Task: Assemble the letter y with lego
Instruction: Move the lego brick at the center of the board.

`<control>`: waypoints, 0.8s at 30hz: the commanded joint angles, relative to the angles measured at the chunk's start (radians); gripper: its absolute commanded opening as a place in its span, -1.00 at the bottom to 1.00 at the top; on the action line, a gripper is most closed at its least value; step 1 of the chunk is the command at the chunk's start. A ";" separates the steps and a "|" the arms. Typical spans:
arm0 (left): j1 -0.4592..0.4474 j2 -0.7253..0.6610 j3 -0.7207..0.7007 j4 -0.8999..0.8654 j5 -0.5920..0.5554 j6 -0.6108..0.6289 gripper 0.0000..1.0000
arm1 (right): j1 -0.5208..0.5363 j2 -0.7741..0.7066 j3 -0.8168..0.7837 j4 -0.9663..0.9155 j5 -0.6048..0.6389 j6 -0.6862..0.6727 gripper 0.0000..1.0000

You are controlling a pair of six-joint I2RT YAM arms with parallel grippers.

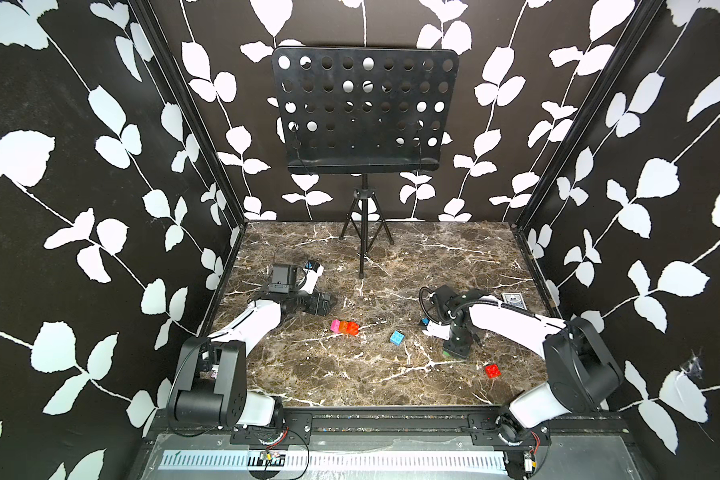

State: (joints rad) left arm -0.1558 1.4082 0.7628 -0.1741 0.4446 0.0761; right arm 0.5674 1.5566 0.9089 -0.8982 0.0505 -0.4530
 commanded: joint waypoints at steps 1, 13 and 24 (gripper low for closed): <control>-0.003 -0.008 0.010 -0.010 -0.004 0.021 0.86 | -0.004 0.022 -0.006 0.007 -0.018 -0.017 -0.12; 0.005 -0.018 0.020 -0.028 -0.077 0.049 0.88 | 0.045 0.016 0.086 0.085 -0.059 -0.168 -0.52; 0.045 -0.038 0.016 -0.028 -0.083 0.044 0.90 | 0.122 0.230 0.264 0.049 -0.066 -0.328 -0.47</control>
State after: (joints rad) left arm -0.1204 1.4075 0.7643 -0.1814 0.3698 0.1089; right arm 0.6781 1.7557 1.1374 -0.8013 -0.0036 -0.7166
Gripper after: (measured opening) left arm 0.949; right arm 0.296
